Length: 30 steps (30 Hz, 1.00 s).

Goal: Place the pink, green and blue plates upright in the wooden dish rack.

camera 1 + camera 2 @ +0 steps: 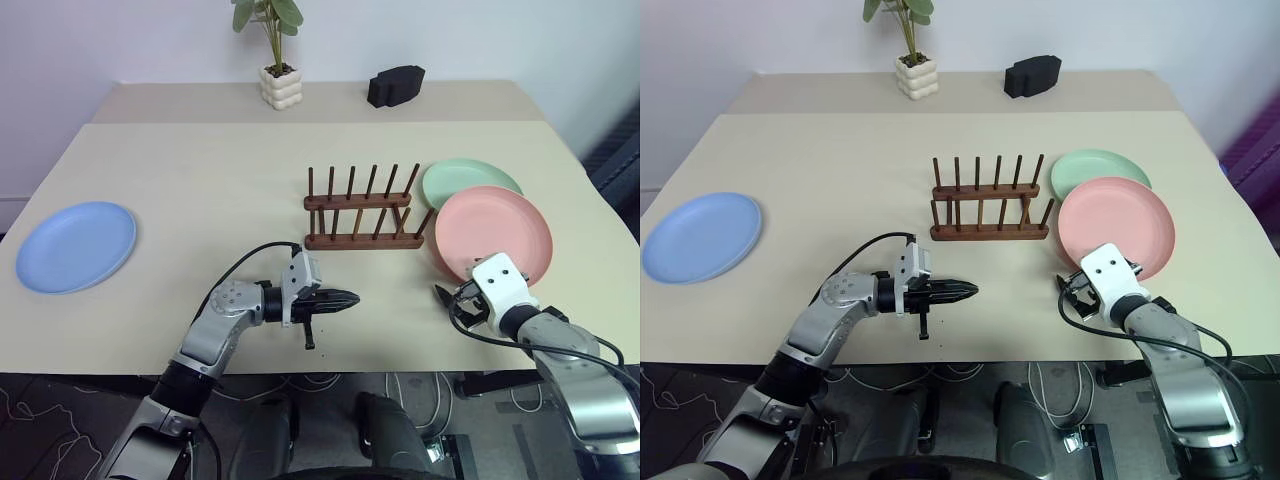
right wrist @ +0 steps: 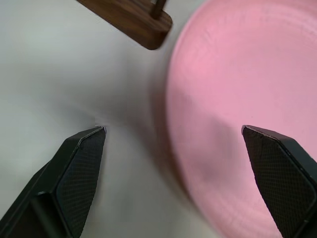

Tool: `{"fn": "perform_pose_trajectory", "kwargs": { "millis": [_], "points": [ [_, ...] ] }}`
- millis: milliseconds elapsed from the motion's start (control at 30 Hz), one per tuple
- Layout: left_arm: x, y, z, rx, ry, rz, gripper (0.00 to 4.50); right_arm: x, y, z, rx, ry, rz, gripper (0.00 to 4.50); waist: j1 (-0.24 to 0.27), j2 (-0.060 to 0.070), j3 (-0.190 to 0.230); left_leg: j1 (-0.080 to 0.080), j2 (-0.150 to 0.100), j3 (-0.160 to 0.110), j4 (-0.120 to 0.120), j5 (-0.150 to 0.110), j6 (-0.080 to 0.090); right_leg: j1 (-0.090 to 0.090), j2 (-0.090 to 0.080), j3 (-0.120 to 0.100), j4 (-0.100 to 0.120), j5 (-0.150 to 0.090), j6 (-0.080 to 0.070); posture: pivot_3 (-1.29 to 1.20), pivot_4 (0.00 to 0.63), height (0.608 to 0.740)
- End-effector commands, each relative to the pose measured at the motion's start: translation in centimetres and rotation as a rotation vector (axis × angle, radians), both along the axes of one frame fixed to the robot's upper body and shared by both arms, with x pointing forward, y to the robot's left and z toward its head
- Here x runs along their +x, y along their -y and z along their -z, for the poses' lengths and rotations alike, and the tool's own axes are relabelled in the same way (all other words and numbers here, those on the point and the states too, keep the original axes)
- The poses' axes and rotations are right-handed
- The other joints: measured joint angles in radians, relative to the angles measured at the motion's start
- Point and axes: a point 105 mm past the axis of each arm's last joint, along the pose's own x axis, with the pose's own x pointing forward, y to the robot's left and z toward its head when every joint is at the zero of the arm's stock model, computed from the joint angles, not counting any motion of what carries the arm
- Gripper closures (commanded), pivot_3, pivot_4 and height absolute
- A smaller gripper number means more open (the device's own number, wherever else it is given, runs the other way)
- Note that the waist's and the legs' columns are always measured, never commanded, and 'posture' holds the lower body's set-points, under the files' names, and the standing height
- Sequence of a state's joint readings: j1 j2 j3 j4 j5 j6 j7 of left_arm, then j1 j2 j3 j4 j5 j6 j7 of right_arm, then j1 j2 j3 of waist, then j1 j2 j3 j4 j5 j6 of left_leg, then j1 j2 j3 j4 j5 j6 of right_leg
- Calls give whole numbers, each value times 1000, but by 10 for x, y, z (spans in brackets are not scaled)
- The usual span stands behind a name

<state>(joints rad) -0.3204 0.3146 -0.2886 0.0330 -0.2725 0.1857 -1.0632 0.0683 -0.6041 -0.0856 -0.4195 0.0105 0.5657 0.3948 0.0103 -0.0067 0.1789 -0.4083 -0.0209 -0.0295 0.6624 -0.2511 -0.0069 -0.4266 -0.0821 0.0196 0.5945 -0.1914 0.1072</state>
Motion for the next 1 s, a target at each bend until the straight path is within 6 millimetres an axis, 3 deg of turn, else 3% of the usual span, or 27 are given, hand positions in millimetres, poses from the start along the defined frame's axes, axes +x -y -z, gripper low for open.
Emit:
{"fn": "perform_pose_trajectory", "kwargs": {
  "millis": [33, 267, 433, 700, 800, 1000],
  "points": [
    [3, -2, -9, -33, 49, -19, 4500, 7, 5, 0, -44, 34, 21, 867, 0, 0, 0, 0, 0, 0, 0, 0, 0, 0, 0, 0, 0, 0, 0, 0, 150, 736],
    [6, -2, -11, -47, 73, -46, 4500, 8, 6, -10, -62, 72, 24, 4389, 1, 0, 0, 0, 0, 0, 0, 0, 0, 0, 0, 0, 0, 0, 0, 0, 150, 736],
    [6, -2, -10, -49, 71, -49, 4500, 2, 11, -32, -111, 121, 26, 4459, 2, 0, 0, 0, 0, 0, 0, 0, 0, 0, 0, 0, 0, 0, 0, 0, 150, 736],
    [10, 3, -8, -59, 63, -45, 4500, 1, 19, -119, -235, 393, 1, 4459, 0, 0, 0, 0, 0, 0, 0, 0, 0, 0, 0, 0, 0, -2, 3, 0, 150, 736],
    [15, 4, -12, -71, 90, -60, 4500, 5, -7, -160, -64, 511, -135, 4459, -3, 1, 1, 0, 0, 0, 0, 0, 0, 0, 0, 0, 0, -1, 3, 0, 150, 736],
    [27, -14, -31, -100, 108, -153, 4500, -11, -69, -189, 374, 495, -542, 4459, 0, -2, 2, 0, 1, -2, -1, -1, 2, 0, 1, -1, 0, 0, 0, 0, 150, 736]
  ]
}}
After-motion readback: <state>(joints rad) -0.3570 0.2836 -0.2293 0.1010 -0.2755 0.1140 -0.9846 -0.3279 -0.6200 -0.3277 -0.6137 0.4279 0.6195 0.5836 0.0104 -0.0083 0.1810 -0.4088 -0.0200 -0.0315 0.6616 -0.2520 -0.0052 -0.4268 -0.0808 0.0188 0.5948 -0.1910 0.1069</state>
